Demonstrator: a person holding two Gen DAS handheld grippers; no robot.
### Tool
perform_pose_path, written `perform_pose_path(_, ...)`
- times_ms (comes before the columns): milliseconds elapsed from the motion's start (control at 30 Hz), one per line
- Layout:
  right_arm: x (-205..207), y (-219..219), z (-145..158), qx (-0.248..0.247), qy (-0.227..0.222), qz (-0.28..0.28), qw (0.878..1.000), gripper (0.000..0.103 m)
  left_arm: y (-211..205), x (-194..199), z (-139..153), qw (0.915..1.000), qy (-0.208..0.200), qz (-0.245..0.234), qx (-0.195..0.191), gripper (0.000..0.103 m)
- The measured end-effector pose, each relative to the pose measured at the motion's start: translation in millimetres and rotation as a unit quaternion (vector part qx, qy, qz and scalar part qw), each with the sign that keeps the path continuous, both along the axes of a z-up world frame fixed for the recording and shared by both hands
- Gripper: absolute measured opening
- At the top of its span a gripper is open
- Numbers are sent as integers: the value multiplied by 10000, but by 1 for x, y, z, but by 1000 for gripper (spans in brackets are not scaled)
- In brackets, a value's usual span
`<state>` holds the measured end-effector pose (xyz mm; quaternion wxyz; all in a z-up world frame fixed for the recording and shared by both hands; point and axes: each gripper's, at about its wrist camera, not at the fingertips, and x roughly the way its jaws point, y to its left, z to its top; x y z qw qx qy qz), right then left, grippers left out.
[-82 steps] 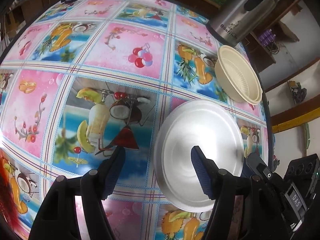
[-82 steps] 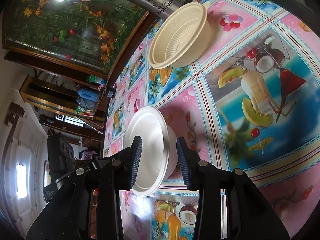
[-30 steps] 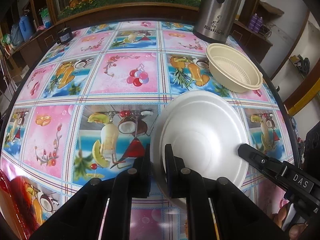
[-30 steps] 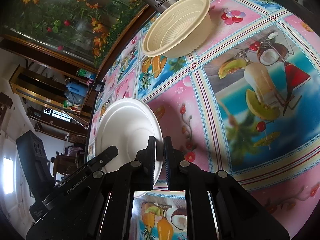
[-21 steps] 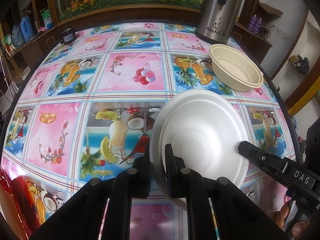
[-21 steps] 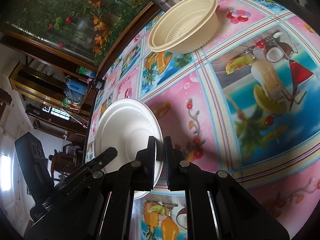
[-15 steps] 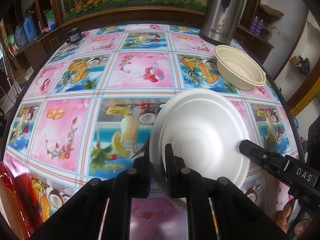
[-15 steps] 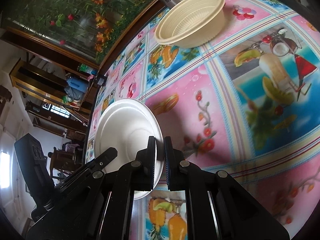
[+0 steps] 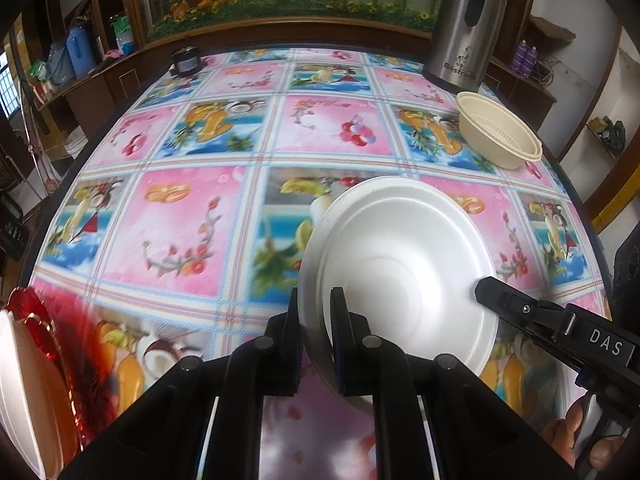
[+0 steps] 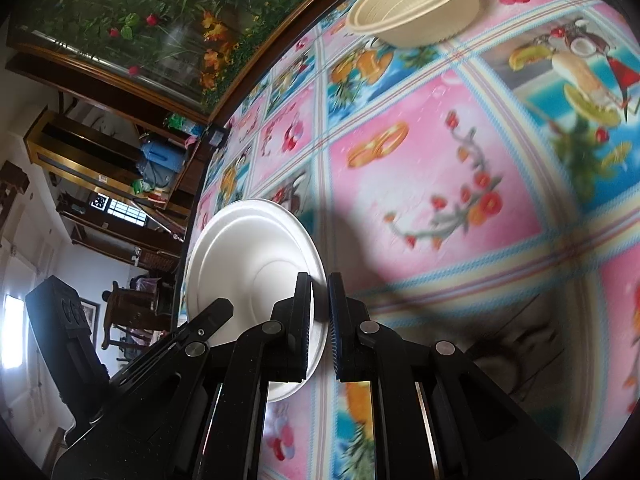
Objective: Organize plates and bowls
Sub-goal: 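Carry the small white bowl with both grippers toward the red plate stack, then lower the small white bowl onto the red plate stack with both grippers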
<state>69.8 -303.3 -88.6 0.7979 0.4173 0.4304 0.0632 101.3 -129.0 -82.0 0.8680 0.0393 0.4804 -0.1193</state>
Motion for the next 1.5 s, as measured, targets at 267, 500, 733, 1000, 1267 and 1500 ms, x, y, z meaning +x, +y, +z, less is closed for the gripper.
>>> perform_pose_path(267, -8, 21, 1, -51, 56, 139, 9999, 8, 24, -20, 1, 10000, -26, 74, -2, 11)
perform_pose_path(500, -15, 42, 14, -122, -48, 323, 9994, 8, 49, -40, 10, 9996, -201, 188, -61, 11)
perform_pose_path(733, -22, 71, 34, -253, -257, 546, 9979, 8, 80, -59, 31, 9978, -547, 351, -139, 11)
perform_pose_path(1000, -22, 115, 62, -360, -535, 886, 9940, 8, 123, -76, 56, 9931, -938, 657, -265, 11)
perform_pose_path(1267, -14, 167, 82, -403, -716, 1294, 9882, 8, 170, -87, 73, 9863, -1207, 1067, -348, 11)
perform_pose_path(1500, -5, 209, 89, -423, -743, 1600, 9834, 9, 202, -88, 72, 9818, -1243, 1395, -345, 11)
